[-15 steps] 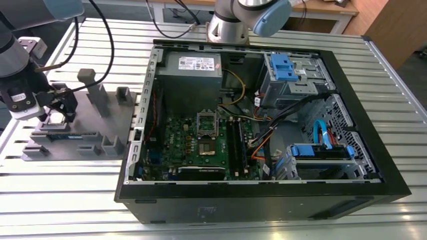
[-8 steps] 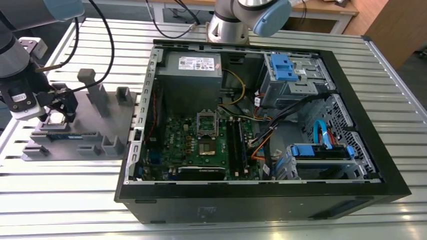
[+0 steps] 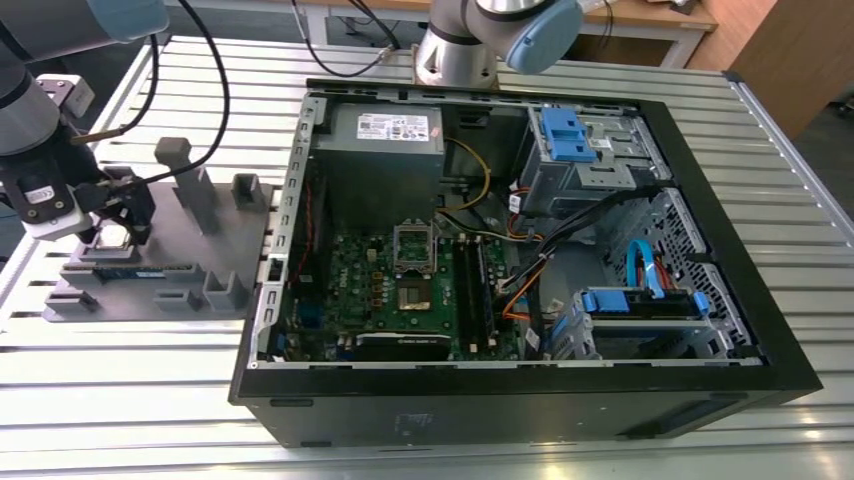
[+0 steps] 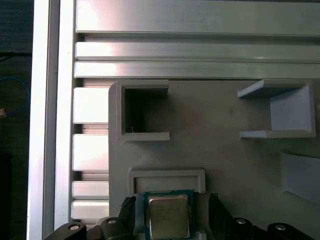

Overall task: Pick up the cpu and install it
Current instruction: 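Place the cpu into insertion slot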

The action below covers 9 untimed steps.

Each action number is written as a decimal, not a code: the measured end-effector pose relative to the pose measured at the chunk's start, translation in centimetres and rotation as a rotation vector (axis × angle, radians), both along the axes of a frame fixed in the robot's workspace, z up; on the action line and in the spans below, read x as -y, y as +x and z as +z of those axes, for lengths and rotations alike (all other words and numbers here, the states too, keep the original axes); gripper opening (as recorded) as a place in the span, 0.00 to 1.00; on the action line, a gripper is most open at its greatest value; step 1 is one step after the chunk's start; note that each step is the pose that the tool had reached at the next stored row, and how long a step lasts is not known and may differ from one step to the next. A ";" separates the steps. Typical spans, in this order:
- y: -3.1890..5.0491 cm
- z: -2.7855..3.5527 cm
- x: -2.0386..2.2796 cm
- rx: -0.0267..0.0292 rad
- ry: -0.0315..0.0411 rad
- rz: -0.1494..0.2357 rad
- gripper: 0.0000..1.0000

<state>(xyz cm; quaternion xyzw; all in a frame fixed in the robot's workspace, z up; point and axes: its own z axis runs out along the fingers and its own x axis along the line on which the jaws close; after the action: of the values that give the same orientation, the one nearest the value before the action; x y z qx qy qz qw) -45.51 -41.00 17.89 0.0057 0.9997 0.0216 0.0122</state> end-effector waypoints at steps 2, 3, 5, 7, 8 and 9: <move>0.00 0.00 0.00 0.0001 0.0000 0.001 0.69; 0.00 0.00 0.00 0.0000 0.0000 0.002 0.62; 0.00 0.00 0.00 0.0000 0.0000 0.003 0.62; 0.00 0.11 0.00 -0.0002 -0.0001 0.003 0.62; 0.00 0.18 0.00 -0.0001 0.0000 0.003 0.62; 0.01 0.21 0.00 0.0001 0.0001 0.003 0.62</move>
<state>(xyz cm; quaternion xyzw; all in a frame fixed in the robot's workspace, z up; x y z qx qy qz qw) -45.51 -41.00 18.10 0.0040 0.9997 0.0217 0.0122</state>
